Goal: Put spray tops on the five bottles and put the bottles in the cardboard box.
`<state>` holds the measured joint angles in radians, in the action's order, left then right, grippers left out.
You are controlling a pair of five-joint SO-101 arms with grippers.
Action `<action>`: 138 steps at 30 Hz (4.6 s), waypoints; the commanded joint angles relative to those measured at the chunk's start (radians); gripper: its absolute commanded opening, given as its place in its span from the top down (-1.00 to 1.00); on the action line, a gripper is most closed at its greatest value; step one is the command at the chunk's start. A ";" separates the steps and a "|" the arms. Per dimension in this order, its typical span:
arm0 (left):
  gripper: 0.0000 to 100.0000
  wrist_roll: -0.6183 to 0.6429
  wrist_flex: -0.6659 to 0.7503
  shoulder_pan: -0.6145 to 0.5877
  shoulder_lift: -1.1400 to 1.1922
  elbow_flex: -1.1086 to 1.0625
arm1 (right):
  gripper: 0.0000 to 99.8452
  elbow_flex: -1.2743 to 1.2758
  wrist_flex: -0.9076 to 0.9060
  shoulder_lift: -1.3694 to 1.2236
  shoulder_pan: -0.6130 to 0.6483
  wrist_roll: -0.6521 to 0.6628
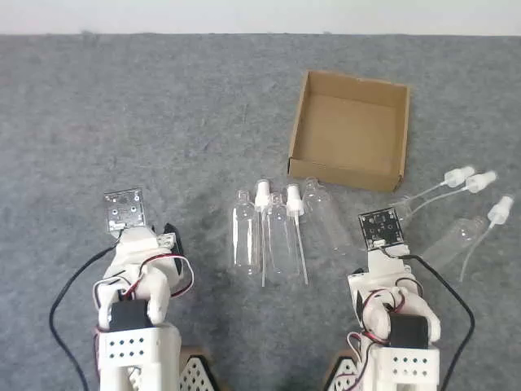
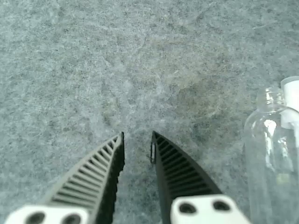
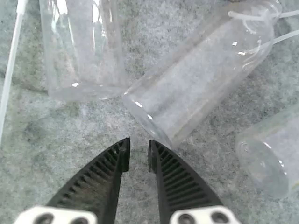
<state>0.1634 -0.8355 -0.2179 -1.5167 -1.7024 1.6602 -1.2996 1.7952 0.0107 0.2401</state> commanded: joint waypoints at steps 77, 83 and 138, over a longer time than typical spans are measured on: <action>0.83 0.005 -0.003 0.021 -0.015 0.010 | 0.94 -0.055 0.334 0.021 -0.062 0.009; 0.84 0.005 -0.003 0.021 -0.015 0.010 | 0.94 -0.288 0.334 0.013 -0.145 0.002; 0.84 0.005 -0.006 0.020 -0.015 0.010 | 0.49 -1.665 0.044 -1.956 -0.518 -0.319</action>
<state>0.1634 -0.8355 -0.2010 -1.5167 -1.7024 0.0598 -1.1968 -0.1765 -0.5278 -0.0744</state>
